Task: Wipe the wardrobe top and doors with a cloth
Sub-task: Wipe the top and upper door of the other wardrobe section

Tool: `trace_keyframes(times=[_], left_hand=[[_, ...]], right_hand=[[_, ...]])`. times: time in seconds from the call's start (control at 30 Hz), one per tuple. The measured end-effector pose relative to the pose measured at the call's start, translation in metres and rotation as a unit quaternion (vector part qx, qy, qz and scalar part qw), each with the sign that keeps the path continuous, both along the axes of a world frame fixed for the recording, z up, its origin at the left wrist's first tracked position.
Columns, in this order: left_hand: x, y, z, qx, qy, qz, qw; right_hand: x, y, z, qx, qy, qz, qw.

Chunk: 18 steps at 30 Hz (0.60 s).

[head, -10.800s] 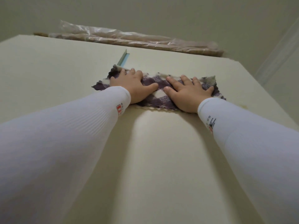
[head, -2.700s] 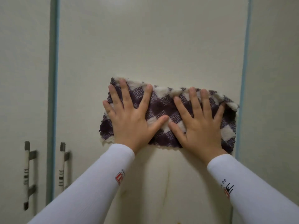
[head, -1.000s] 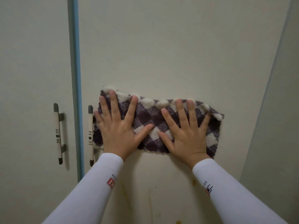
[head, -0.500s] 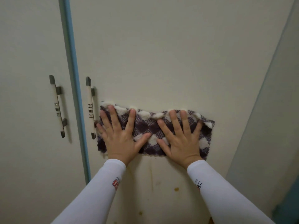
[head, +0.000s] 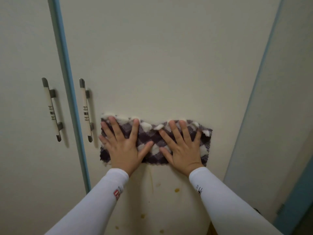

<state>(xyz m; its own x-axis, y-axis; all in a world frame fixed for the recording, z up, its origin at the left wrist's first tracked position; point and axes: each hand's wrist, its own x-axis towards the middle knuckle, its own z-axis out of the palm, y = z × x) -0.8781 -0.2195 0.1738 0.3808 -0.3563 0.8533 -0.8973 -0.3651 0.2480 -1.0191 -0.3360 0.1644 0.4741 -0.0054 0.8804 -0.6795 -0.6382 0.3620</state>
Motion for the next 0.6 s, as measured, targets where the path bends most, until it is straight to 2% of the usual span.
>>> trace_keyframes(times=[0.13,0.3,0.6], left_hand=[[-0.014,-0.016,0.075,-0.06,0.03,0.003,0.998],[-0.039,-0.045,0.152,-0.118,0.032,0.039,0.992],[-0.051,-0.064,0.173,-0.158,-0.01,0.055,0.986]], right_hand=[[-0.009,-0.012,0.081,-0.035,-0.033,0.011,0.999],[-0.035,-0.032,0.176,-0.066,-0.027,0.006,0.997],[-0.051,-0.043,0.194,-0.062,-0.049,-0.002,0.997]])
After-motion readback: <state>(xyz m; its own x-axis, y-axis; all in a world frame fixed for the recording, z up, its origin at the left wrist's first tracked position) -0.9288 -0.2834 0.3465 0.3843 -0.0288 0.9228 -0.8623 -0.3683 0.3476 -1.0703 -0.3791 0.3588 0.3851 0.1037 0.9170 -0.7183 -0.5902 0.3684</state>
